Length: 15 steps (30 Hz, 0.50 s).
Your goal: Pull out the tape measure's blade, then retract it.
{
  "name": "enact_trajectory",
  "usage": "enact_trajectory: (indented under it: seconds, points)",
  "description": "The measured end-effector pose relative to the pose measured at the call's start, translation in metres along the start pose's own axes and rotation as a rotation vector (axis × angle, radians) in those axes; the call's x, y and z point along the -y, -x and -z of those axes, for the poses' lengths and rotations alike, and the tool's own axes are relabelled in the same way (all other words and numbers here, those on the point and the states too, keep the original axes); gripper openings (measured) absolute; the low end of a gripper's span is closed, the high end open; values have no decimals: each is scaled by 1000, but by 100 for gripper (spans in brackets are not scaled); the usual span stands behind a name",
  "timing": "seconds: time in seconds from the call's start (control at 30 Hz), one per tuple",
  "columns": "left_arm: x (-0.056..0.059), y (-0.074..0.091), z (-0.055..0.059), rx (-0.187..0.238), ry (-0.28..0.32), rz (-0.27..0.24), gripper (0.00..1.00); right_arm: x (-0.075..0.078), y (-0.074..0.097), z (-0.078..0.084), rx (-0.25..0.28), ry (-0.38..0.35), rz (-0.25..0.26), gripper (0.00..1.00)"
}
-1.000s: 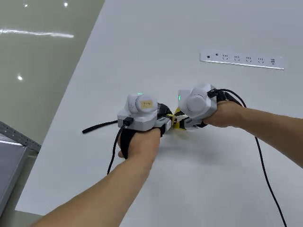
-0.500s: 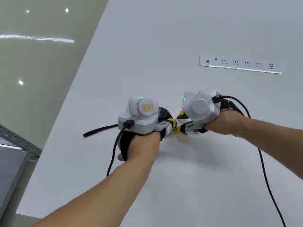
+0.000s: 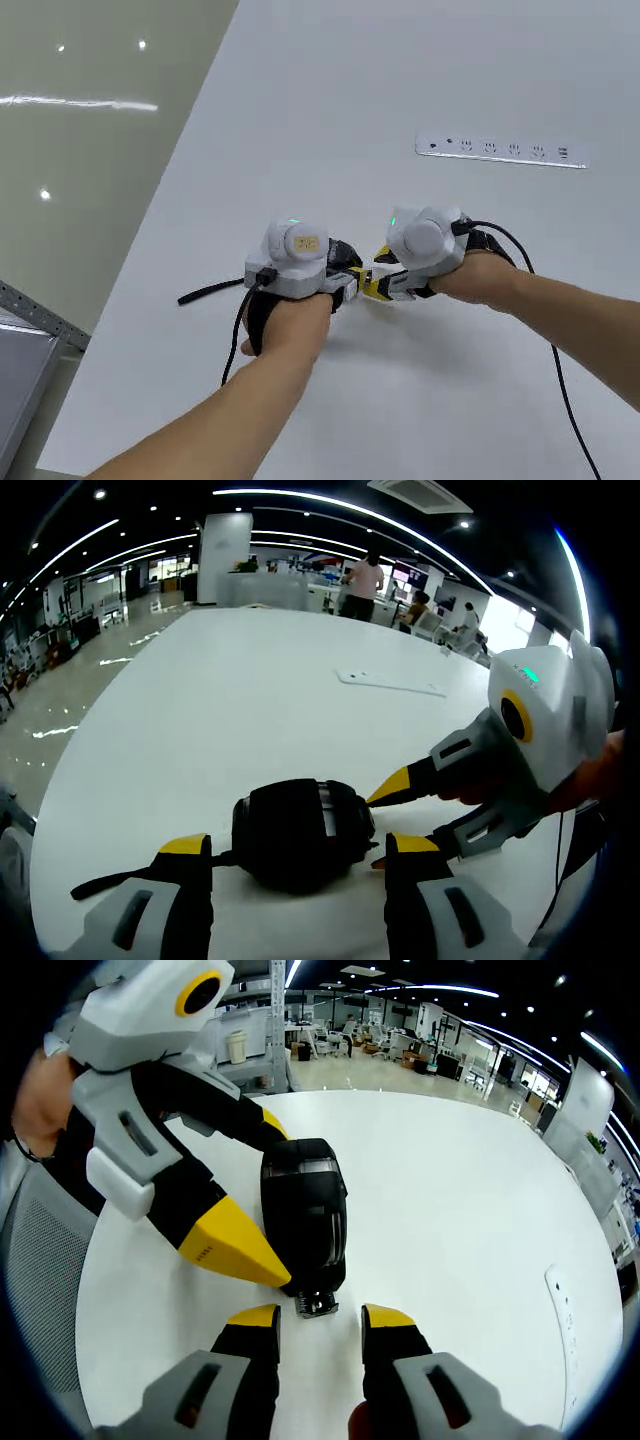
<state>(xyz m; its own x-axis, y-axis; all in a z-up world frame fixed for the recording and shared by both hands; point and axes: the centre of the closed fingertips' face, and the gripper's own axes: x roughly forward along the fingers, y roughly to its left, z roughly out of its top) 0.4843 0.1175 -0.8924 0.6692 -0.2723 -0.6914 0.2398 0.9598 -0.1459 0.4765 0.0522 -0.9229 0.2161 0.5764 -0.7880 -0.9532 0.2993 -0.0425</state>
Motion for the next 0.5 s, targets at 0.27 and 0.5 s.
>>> enact_trajectory:
  seconds: [0.27, 0.5]
  points:
    - [0, 6, 1, 6, -22, -2, 70, 0, 12, 0, 32, -68, 52, 38]
    - [-3, 14, 1, 22, -36, -9, 73, -3, 22, -3, 64, -120, 97, 42]
